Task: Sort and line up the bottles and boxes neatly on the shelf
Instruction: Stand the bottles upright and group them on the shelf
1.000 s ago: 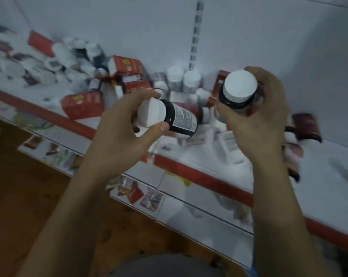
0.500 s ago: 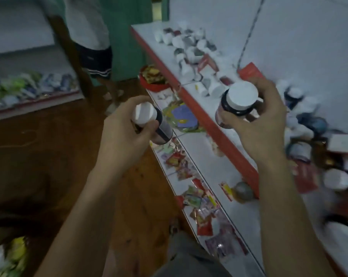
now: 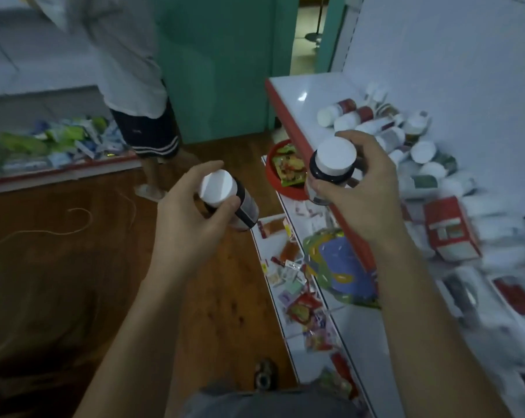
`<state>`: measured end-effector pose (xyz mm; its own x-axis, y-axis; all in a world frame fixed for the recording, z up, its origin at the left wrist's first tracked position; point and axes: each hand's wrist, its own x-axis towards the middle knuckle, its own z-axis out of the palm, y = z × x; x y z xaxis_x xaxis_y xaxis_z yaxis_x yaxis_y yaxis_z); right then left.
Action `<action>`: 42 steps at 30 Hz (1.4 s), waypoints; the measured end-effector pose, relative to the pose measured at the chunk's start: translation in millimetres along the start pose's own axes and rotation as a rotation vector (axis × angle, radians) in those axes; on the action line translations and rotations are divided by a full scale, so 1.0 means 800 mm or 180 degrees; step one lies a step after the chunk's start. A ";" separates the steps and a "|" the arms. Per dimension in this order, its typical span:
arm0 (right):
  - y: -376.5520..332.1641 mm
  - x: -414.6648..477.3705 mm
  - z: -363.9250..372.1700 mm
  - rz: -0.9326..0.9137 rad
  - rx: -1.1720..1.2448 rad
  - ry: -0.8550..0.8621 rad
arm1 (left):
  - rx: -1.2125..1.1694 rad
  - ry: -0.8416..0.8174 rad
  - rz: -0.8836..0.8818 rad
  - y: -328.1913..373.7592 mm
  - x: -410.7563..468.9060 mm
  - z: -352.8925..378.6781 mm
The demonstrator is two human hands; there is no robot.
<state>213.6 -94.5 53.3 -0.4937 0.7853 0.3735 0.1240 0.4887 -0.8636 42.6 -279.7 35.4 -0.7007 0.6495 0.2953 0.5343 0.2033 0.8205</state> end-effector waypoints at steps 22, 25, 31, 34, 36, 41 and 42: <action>0.180 0.447 0.061 0.0815 -0.0650 0.1214 | -0.0322 -0.1773 0.1068 -0.022 0.634 0.287; 0.215 0.464 0.083 0.1039 -0.0886 0.1043 | -0.0147 -0.2044 0.1182 -0.030 0.677 0.339; 0.236 0.462 0.096 0.1182 -0.0782 0.1542 | 0.0045 -0.2842 0.1554 -0.020 0.709 0.405; 0.227 0.443 0.081 0.1294 -0.0775 0.1756 | 0.0431 -0.2856 0.1909 -0.007 0.722 0.409; 0.231 0.436 0.062 0.1401 -0.1285 0.2093 | 0.0601 -0.2700 0.2251 0.018 0.724 0.414; 0.260 0.456 0.015 0.2249 -0.2858 0.1136 | 0.0805 -0.3334 0.3283 0.107 0.699 0.447; 0.263 0.461 0.012 0.2333 -0.2996 0.0974 | 0.1080 -0.3529 0.3443 0.119 0.695 0.459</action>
<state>49.4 293.9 6.0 0.1601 0.9841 0.0768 0.9214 -0.1211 -0.3693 -122.5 369.3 98.0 0.6617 0.7491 0.0297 0.7138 -0.6416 0.2807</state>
